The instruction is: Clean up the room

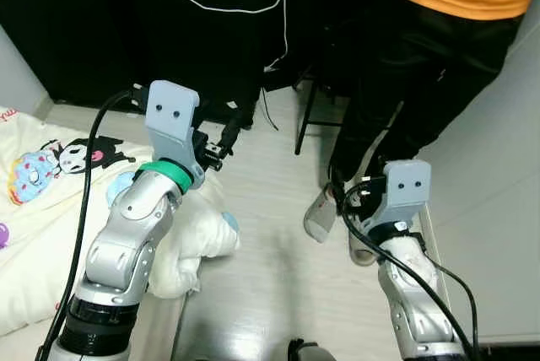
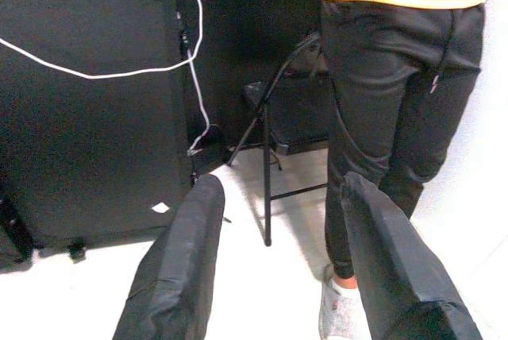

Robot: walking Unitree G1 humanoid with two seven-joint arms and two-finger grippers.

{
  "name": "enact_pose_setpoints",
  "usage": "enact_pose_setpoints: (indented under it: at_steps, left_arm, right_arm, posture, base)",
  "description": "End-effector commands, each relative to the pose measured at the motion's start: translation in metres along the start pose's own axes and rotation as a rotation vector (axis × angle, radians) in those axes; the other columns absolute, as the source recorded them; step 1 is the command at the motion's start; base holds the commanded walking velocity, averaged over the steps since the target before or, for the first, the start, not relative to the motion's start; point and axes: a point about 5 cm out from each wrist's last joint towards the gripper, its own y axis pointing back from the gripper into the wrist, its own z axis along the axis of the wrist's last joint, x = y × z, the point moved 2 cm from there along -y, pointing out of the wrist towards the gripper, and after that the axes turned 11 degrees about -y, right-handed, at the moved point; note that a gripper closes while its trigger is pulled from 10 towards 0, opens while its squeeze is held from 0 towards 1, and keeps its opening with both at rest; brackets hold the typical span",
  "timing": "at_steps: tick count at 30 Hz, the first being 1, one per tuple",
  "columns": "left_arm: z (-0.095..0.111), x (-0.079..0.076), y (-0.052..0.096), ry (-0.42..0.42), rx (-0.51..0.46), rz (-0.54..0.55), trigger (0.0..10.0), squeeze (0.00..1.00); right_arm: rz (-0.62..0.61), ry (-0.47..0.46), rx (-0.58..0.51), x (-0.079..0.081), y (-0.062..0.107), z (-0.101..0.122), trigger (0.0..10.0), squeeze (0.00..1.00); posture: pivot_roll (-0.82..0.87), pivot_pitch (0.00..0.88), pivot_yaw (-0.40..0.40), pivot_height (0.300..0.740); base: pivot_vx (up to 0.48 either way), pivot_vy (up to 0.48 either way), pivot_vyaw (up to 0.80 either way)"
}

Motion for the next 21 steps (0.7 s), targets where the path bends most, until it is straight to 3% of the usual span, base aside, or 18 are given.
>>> enact_pose_setpoints:
  at_steps: [1,21]
  left_arm:
    - [-0.0056,-0.0025,0.0027,-0.007,0.017,-0.004,10.0,0.0]
    - [-0.0061,-0.0021,0.0024,-0.018,0.017,0.0,10.0,0.0]
  right_arm:
    - [-0.016,0.003,0.027,-0.0055,0.0057,-0.0075,10.0,0.0]
    - [-0.007,-0.007,0.03,-0.0034,0.0061,-0.0111,10.0,0.0]
  posture:
    - [0.03,0.163,-0.039,0.726]
    - [0.03,0.16,-0.041,0.726]
  base:
    - [-0.304,0.0,0.0]
    - [-0.298,0.0,0.0]
